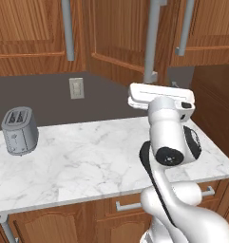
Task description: Open the cabinet. Pick the bowls from the counter and place them in the cabinet. Then close the cabinet.
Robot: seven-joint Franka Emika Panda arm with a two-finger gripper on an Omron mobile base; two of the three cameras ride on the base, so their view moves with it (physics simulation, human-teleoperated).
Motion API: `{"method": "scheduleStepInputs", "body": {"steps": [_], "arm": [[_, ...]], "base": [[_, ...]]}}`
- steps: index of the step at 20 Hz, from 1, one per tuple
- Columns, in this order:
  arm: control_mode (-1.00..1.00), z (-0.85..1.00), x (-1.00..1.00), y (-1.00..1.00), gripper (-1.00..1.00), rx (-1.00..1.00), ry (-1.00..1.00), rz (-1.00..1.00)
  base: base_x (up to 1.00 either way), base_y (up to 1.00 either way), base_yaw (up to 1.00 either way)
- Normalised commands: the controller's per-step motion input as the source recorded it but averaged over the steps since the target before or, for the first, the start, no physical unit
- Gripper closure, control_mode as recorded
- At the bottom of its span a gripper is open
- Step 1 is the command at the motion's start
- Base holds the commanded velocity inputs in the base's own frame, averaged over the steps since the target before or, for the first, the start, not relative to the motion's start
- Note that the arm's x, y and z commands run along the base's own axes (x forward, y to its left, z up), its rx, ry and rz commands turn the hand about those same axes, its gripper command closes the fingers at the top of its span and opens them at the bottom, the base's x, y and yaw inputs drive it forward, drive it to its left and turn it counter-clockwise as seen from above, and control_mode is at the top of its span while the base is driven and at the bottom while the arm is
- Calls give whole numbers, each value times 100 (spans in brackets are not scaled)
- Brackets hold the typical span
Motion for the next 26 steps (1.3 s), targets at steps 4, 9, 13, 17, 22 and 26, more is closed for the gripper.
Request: {"method": "scheduleStepInputs", "body": {"steps": [4, 9, 13, 17, 22, 26], "arm": [[-100, -15, 79, -6, -100, 0, 0, 0], [-100, -12, 86, -15, -100, 0, 0, 0], [-100, -19, 90, -19, -100, 0, 0, 0], [-100, -24, 86, -33, -100, 0, 0, 1], [-100, -36, 82, -49, -100, 0, 0, 0], [-100, -40, 83, -50, -100, 0, 1, 0]], "base": [[0, 0, 0], [0, 0, 0], [0, 0, 0], [0, 0, 0], [0, 0, 0], [0, 0, 0]]}}
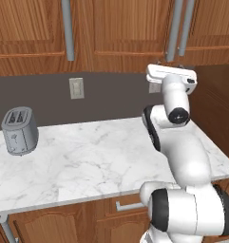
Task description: Open the cabinet. Pick the bowls from the counter and place them in the cabinet. Then close the cabinet.
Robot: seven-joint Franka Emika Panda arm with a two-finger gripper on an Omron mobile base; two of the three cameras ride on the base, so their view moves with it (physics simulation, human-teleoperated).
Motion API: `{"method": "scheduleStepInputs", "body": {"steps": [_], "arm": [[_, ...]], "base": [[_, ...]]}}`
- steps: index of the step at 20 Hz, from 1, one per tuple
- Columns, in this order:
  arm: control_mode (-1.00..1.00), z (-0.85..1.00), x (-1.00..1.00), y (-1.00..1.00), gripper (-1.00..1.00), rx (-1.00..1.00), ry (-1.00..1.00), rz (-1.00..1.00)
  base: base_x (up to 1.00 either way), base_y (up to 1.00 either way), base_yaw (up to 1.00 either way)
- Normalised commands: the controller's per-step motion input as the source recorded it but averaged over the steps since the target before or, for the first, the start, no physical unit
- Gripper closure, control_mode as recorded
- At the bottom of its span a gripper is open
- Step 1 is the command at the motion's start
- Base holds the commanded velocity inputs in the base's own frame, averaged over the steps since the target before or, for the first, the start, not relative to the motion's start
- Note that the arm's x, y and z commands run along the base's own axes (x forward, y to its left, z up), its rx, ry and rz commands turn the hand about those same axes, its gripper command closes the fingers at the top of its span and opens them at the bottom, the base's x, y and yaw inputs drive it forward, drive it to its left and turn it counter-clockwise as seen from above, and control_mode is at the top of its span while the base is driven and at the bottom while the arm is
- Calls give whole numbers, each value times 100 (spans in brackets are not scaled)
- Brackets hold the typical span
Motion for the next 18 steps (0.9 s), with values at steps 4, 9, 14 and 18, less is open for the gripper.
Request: {"method": "scheduleStepInputs", "body": {"steps": [4, 9, 14, 18], "arm": [[-100, -38, 89, -46, -100, 0, 1, 0], [-100, -18, 98, -58, -100, 2, 0, 3], [-100, 0, 100, -77, -100, 6, 0, 9], [-100, 0, 95, -87, -100, 8, -1, 12]], "base": [[0, 0, 0], [0, 0, 0], [0, 0, 0], [0, 0, 0]]}}
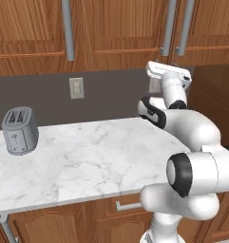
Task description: Open the cabinet. Pick the bowls from the counter and place them in the cabinet. Then close the cabinet.
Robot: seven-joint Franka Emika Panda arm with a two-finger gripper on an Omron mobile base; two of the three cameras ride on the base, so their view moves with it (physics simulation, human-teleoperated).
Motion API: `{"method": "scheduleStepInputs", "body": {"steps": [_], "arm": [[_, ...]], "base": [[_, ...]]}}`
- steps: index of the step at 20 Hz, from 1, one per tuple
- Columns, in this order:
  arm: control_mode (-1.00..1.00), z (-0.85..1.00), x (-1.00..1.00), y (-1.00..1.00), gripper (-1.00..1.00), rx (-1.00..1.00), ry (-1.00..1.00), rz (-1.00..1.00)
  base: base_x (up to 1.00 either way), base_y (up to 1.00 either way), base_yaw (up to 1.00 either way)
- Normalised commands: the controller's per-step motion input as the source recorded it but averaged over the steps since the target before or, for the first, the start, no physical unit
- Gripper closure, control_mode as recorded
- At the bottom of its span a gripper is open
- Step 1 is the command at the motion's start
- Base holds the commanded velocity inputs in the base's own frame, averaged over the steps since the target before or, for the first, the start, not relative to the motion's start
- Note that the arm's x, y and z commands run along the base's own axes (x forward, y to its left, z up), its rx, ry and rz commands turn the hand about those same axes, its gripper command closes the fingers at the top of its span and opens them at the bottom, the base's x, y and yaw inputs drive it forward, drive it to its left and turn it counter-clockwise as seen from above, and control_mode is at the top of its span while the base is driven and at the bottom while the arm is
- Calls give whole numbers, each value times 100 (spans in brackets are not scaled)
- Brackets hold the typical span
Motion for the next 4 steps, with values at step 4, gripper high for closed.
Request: {"method": "scheduleStepInputs", "body": {"steps": [4], "arm": [[-100, 0, 98, -70, -100, 7, -3, 17]], "base": [[0, 0, 0]]}}
